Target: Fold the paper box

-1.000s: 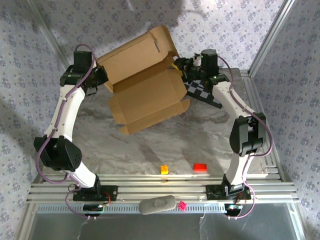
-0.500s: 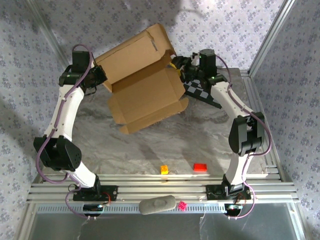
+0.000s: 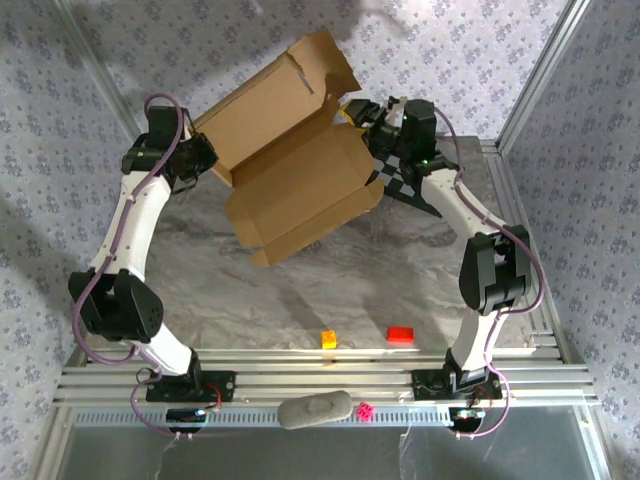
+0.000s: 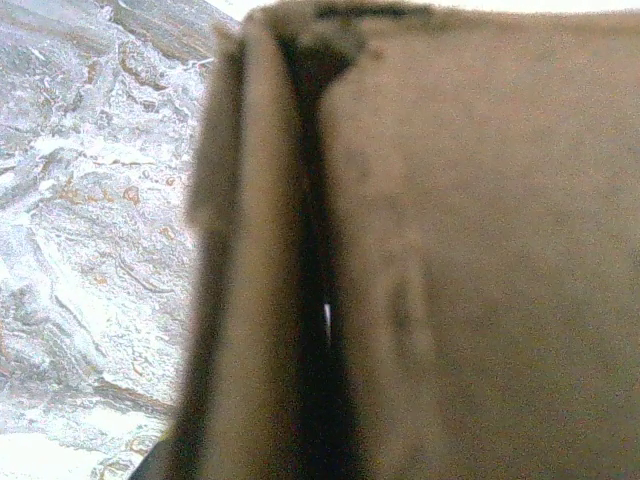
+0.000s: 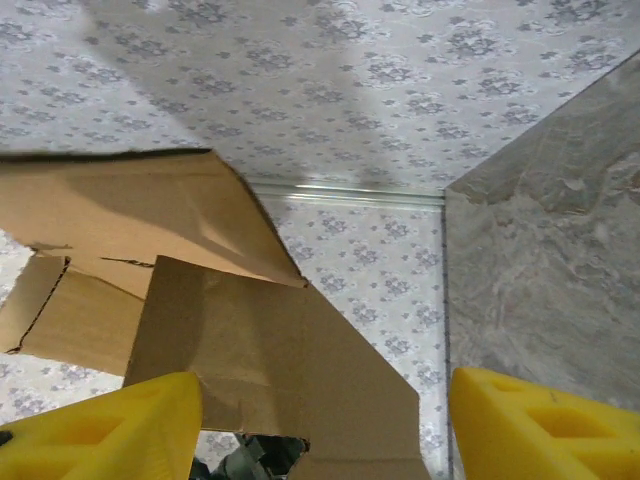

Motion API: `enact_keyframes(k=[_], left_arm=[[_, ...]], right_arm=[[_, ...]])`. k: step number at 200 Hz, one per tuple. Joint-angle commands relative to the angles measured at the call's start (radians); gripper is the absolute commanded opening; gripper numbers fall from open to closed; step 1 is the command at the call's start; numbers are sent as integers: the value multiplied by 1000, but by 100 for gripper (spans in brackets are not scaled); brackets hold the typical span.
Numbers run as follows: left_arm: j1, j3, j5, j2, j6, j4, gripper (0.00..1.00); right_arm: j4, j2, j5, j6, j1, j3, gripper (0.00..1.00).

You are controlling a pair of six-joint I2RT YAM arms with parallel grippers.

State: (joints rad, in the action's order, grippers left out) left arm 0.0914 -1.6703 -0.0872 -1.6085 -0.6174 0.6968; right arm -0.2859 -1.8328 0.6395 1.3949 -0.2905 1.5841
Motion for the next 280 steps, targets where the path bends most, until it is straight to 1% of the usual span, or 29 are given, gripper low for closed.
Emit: enact_keyframes(k=[1, 30, 42, 67, 90, 126, 150, 171, 182, 197, 218, 227, 238, 251, 280], left_arm=[[-7, 9, -33, 25, -58, -54, 0], [-7, 31, -42, 37, -68, -87, 0], [-7, 33, -47, 40, -67, -93, 0], [-6, 51, -55, 51, -69, -113, 0], [-6, 63, -61, 55, -74, -127, 0], [-6, 57, -67, 58, -74, -135, 0], [-7, 53, -68, 56, -70, -140, 0], [-6, 53, -68, 58, -69, -146, 0], [-7, 51, -68, 57, -66, -149, 0], [-6, 45, -68, 56, -63, -150, 0], [-7, 43, -67, 56, -62, -151, 0], [-8, 42, -67, 57, -62, -151, 0], [-7, 43, -68, 58, -62, -151, 0], [-8, 43, -63, 60, -61, -148, 0], [-10, 44, -47, 65, -62, -146, 0]], right_arm=[[-56, 9, 3, 36, -11, 10, 68], [4, -3, -1, 14, -12, 25, 68], [-4, -17, -5, 25, -10, 31, 68], [19, -64, 3, 28, -17, 110, 68], [124, -98, 12, -29, -35, 188, 68], [145, -133, 2, -46, -50, 214, 69], [266, -168, 4, -105, -53, 295, 68], [355, -185, -13, -155, -58, 352, 62], [384, -193, -22, -170, -60, 374, 56], [449, -203, -34, -206, -66, 412, 51], [555, -219, -53, -270, -75, 472, 38], [583, -224, -58, -286, -78, 491, 35], [605, -227, -62, -302, -82, 504, 34], [622, -228, -66, -317, -85, 516, 36], [661, -224, -66, -349, -86, 531, 35]])
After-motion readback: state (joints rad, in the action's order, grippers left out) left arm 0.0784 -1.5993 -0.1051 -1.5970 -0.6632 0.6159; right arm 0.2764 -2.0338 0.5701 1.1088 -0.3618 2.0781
